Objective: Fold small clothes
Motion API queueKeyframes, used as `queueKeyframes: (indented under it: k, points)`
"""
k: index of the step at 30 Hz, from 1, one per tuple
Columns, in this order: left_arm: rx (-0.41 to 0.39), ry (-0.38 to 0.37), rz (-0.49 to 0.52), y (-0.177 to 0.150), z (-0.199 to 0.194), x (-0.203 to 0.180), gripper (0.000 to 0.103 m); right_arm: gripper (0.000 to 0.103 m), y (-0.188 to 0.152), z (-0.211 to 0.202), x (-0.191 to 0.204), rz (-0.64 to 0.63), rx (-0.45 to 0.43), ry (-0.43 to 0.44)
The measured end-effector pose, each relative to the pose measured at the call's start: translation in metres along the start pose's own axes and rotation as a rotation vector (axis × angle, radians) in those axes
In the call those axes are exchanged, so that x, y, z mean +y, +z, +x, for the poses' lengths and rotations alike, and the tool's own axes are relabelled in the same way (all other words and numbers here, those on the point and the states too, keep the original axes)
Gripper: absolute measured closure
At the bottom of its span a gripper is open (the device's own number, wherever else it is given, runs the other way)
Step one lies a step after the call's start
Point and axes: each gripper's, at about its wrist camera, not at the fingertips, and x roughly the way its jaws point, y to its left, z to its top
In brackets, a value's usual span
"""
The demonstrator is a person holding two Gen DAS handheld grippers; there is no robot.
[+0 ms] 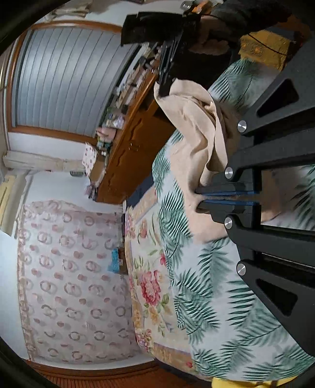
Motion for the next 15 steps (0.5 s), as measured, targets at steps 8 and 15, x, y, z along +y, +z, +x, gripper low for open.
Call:
queueKeyframes:
  k: [8, 15]
  points:
    - [0.080, 0.067, -0.023, 0.007, 0.055, 0.032, 0.099, 0.096, 0.012, 0.091, -0.020, -0.007, 0.116, -0.014]
    - [0.088, 0.098, -0.026, 0.000, 0.056, 0.038, 0.067, 0.085, 0.017, 0.112, -0.027, 0.042, 0.134, -0.042]
